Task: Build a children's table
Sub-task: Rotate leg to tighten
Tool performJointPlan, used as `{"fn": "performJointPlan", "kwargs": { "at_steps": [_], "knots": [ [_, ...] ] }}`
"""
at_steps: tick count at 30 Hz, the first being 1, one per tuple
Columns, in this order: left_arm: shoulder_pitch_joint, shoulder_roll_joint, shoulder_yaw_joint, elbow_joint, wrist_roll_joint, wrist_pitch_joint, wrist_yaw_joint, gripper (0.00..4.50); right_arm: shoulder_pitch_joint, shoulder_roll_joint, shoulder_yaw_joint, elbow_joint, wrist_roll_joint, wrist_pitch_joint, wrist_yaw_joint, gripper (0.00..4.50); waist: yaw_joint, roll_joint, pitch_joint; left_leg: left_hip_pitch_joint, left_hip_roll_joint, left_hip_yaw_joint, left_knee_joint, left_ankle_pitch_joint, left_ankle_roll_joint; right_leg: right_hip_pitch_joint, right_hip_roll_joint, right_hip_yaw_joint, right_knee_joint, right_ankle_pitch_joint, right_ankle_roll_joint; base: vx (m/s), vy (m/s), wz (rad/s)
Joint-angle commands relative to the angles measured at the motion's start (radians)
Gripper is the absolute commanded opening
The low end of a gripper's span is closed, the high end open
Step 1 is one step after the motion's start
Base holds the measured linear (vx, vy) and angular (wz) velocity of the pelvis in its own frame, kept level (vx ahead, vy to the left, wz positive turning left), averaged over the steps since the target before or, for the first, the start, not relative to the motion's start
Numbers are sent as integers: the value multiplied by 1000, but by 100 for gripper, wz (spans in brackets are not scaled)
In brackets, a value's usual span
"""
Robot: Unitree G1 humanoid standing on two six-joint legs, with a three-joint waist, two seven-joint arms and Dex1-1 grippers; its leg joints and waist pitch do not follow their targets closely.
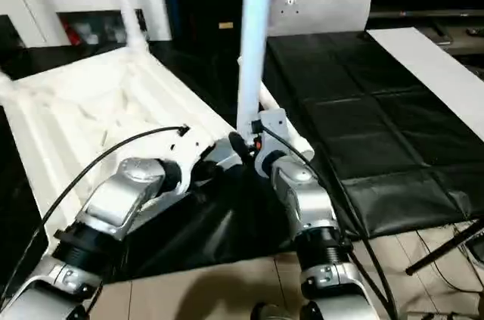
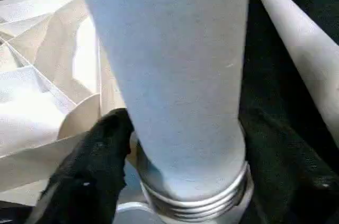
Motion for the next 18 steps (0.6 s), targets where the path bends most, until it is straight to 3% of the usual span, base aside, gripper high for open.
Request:
{"fn": "performJointPlan", "kwargs": {
  "at_steps": [1, 3, 4, 6, 9, 12, 13, 14, 15, 18],
  "knots": [
    [-48, -6, 0, -10, 16, -55, 25, 0, 25, 54, 56, 5, 20, -2, 34, 366, 10, -4, -77, -10, 8, 14, -77, -219, 79, 64, -36, 43, -47, -312, -178, 0, 0, 0],
    [-51, 5, 1, 14, 17, -77, 28, 0, 43, 23, 52, -17, 4, -39, 23, 385, 21, -7, -80, -9, 7, 17, -74, -189, 85, 64, -36, 44, -46, -323, -176, 14, -28, 0],
    [-54, 8, 0, 24, 19, -91, 31, 0, 51, 8, 51, -24, -8, -55, 13, 392, 28, -17, -82, -12, 5, 21, -70, -157, 87, 64, -33, 47, -43, -319, -173, 28, -56, 1],
    [-63, 15, -6, 48, 25, -129, 37, 0, 77, -6, 20, -70, 23, -32, 29, 410, 43, -10, -82, -12, 6, 20, -70, -129, 91, 66, -32, 48, -39, -316, -165, 8, -25, 0],
    [-75, 4, 13, 85, 11, -188, 48, 0, 137, -18, -21, -190, 73, -6, 48, 437, 55, -10, -84, -11, 8, 21, -69, -110, 95, 65, -29, 50, -37, -292, -158, 0, 0, 0],
    [-77, -10, 32, 99, -18, -207, 33, 0, 172, -14, -52, -263, 116, 5, 53, 445, 59, -9, -81, -8, 8, 22, -74, -154, 81, 63, -29, 48, -46, -362, -141, 0, 0, 0],
    [-76, -15, 40, 97, -38, -201, 18, 27, 189, -14, -65, -293, 125, -4, 42, 448, 59, -9, -80, -10, 7, 22, -74, -159, 78, 63, -28, 47, -48, -378, -135, 0, 0, 0],
    [-72, -21, 50, 86, -62, -180, 0, 44, 210, -12, -77, -327, 127, -11, 21, 450, 61, 2, -80, -4, 8, 23, -75, -173, 71, 58, -28, 48, -53, -399, -127, 0, 0, 0],
    [-71, -22, 51, 83, -66, -177, -4, 55, 213, -12, -79, -332, 126, -13, 17, 450, 63, -3, -80, -3, 8, 24, -75, -176, 68, 56, -26, 48, -55, -406, -121, 0, 0, 0],
    [-61, -20, 54, 71, -77, -185, -16, 69, 239, -13, -80, -375, 130, -15, 5, 450, 70, 2, -82, 0, 11, 23, -78, -173, 63, 54, -23, 51, -47, -355, -145, 0, 0, 0]
  ]
}}
